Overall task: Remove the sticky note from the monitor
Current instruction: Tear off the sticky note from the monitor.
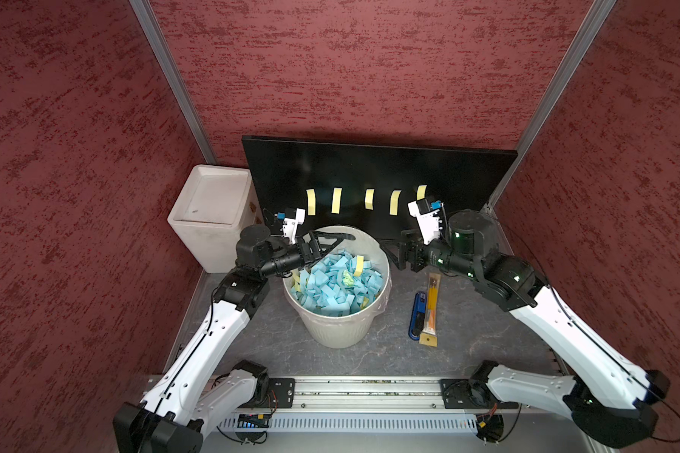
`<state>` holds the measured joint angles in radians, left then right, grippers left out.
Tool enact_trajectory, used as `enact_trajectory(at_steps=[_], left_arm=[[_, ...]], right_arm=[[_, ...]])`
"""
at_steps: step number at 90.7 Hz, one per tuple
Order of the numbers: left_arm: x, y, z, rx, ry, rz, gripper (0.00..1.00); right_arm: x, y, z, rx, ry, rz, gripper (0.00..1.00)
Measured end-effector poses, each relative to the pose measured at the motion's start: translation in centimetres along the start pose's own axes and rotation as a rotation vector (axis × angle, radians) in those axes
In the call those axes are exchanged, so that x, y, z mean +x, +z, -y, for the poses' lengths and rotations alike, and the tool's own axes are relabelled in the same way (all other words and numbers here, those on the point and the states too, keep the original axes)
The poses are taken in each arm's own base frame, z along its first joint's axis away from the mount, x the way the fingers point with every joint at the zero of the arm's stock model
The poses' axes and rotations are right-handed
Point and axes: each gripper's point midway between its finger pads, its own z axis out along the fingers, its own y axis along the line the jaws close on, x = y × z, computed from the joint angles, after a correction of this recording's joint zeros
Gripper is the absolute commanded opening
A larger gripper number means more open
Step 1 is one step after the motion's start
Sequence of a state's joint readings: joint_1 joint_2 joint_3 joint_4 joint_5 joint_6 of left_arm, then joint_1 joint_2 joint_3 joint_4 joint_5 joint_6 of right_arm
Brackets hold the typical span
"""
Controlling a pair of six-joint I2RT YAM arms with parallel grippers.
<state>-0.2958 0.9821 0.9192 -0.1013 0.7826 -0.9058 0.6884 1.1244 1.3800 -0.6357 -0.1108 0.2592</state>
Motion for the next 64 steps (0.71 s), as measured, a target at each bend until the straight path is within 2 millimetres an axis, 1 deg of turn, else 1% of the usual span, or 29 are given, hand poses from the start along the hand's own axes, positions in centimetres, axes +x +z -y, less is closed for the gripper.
enact_trajectory(at_steps=[9, 18, 29, 44, 55, 64], left_arm=[[0.1, -0.1, -0.7, -0.03, -0.012, -0.002, 1.0], [0.2, -0.2, -1.8, -0.087, -0.019, 0.006, 1.0], [0.2, -0.5, -2.6, -0.149, -0.014, 0.012, 1.0], [-0.2, -1.4, -4.0, -0.247, 0.016, 0.057, 1.0], [-0.4, -1.9, -4.6, -0.293, 0.034, 0.08, 1.0], [-0.4, -2.2, -5.0, -0.318, 0.047, 0.089, 1.0]], right_arm=[[-0.1, -0.2, 1.4, 0.051, 0.005, 0.006, 0.86], [-0.4, -0.4, 3.0, 0.101, 0.019, 0.015, 0.86], [-0.9, -0.9, 4.6, 0.148, 0.041, 0.033, 0.84], [-1.1, -1.1, 6.6, 0.191, 0.102, 0.052, 0.81], [-1.0, -0.7, 7.5, 0.185, 0.165, 0.053, 0.77], [-1.5, -0.3, 7.7, 0.164, 0.215, 0.071, 0.73]])
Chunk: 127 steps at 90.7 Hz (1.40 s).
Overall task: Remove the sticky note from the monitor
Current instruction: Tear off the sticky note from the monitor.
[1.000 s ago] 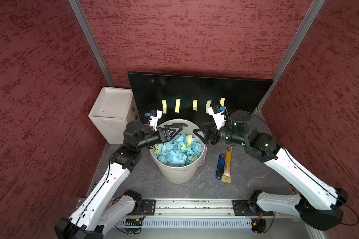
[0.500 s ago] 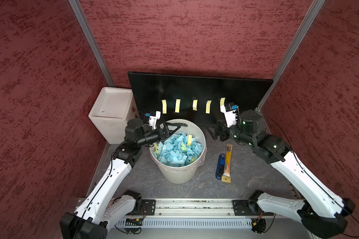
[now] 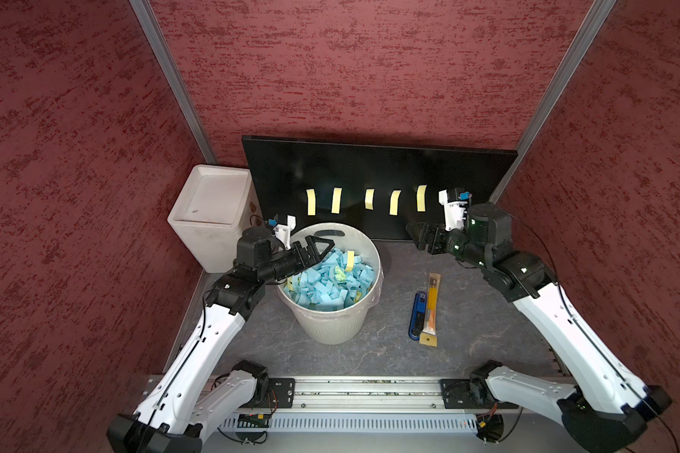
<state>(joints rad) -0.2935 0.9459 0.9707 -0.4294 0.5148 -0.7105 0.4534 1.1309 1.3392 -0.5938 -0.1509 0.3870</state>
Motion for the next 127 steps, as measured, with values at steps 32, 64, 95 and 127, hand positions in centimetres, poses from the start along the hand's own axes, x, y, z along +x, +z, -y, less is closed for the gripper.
enact_trajectory(at_steps=[32, 64, 95, 127], left_arm=[[0.1, -0.8, 0.8, 0.009, 0.085, 0.023, 1.0], [-1.0, -1.4, 3.2, 0.067, 0.158, 0.062, 1.0], [-1.2, -2.0, 3.5, 0.068, 0.168, 0.082, 1.0], [-1.7, -3.7, 4.4, 0.077, 0.191, 0.146, 1.0]], right_arm=[[-2.7, 0.6, 1.9, -0.022, 0.194, 0.091, 0.68], [-4.0, 2.4, 3.0, -0.085, 0.322, 0.103, 0.57], [-4.3, 2.6, 2.2, -0.144, 0.35, 0.1, 0.45], [-3.3, 2.3, 2.8, -0.135, 0.36, 0.092, 0.38]])
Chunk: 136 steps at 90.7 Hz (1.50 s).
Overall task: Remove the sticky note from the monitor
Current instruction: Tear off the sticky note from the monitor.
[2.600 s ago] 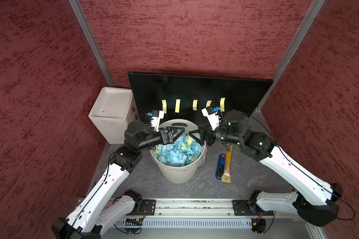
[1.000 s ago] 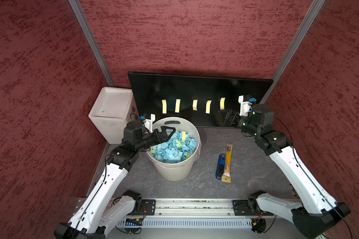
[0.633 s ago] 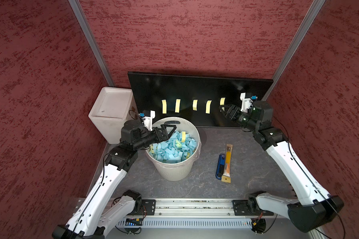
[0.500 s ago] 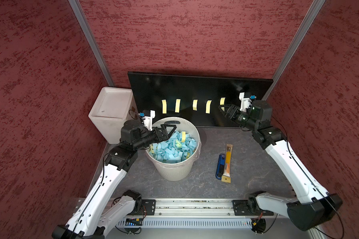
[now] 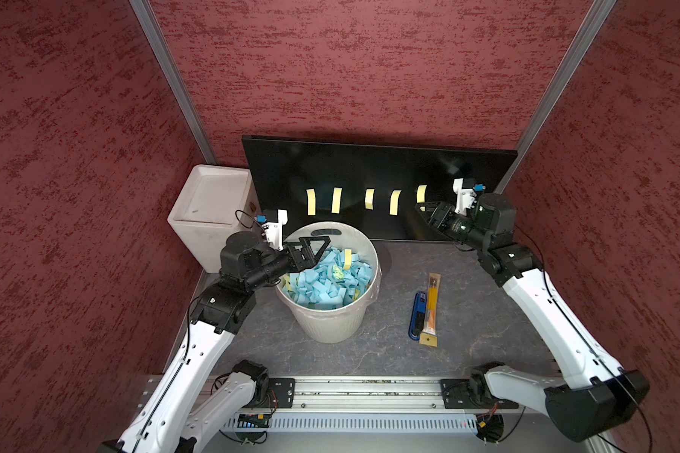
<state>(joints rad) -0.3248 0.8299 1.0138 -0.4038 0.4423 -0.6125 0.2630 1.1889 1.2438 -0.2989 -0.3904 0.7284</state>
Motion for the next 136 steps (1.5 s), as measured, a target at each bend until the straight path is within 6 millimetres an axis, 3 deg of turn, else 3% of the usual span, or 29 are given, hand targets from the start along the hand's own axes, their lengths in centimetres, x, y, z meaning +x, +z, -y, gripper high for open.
enact_trajectory(at_steps=[45, 70, 107, 136], left_arm=[[-0.4, -0.6, 0.2, -0.004, 0.009, 0.029, 1.0], [-0.5, -0.6, 0.2, -0.006, 0.009, 0.032, 1.0], [-0.6, -0.9, 0.3, -0.007, 0.012, 0.044, 1.0], [-0.8, -1.5, 0.4, -0.013, 0.018, 0.066, 1.0]], right_arm=[[-0.1, -0.8, -0.2, -0.017, 0.003, 0.007, 0.19], [0.0, -0.8, -0.7, -0.043, -0.006, -0.001, 0.0], [0.5, -1.0, -1.2, -0.081, -0.019, -0.021, 0.0], [2.1, -1.9, -1.4, -0.123, -0.024, -0.048, 0.0]])
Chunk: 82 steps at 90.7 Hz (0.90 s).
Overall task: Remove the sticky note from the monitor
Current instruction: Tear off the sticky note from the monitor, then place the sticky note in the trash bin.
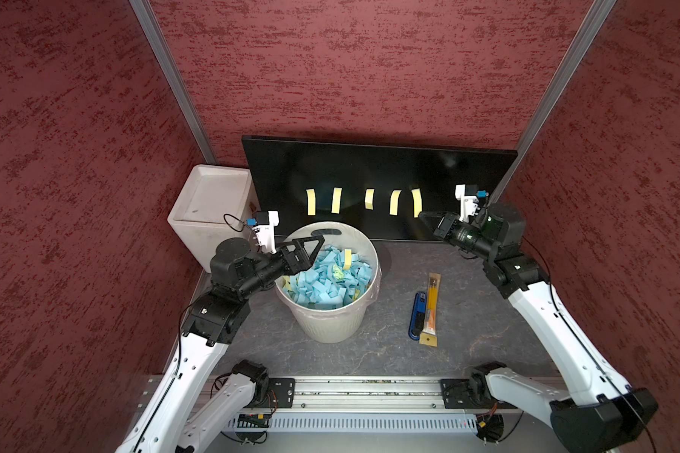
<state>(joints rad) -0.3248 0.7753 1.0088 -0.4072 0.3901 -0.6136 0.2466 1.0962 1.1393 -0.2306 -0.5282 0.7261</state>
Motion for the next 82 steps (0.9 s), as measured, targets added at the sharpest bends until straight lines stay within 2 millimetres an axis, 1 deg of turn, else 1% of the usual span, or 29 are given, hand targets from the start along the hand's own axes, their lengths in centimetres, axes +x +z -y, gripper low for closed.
enact_trajectory(at_steps=[30, 39, 51, 68, 82], left_arm=[[0.1, 0.0, -0.3, -0.01, -0.011, 0.002, 1.0], [0.0, 0.0, -0.4, -0.014, -0.012, 0.006, 1.0], [-0.1, 0.0, -0.6, -0.027, -0.023, 0.018, 1.0], [-0.6, -0.6, -0.8, -0.05, -0.026, 0.054, 1.0], [-1.2, -1.4, -0.8, -0.064, -0.026, 0.095, 1.0]], right_arm=[[1.8, -0.2, -0.8, -0.077, 0.016, -0.064, 0.0], [2.4, -0.3, -1.4, -0.103, 0.01, -0.083, 0.0], [3.6, -0.3, -2.9, -0.146, -0.018, -0.119, 0.0], [6.4, 0.1, -4.8, -0.186, -0.083, -0.202, 0.0], [8.2, 0.1, -7.3, -0.224, -0.171, -0.255, 0.0]])
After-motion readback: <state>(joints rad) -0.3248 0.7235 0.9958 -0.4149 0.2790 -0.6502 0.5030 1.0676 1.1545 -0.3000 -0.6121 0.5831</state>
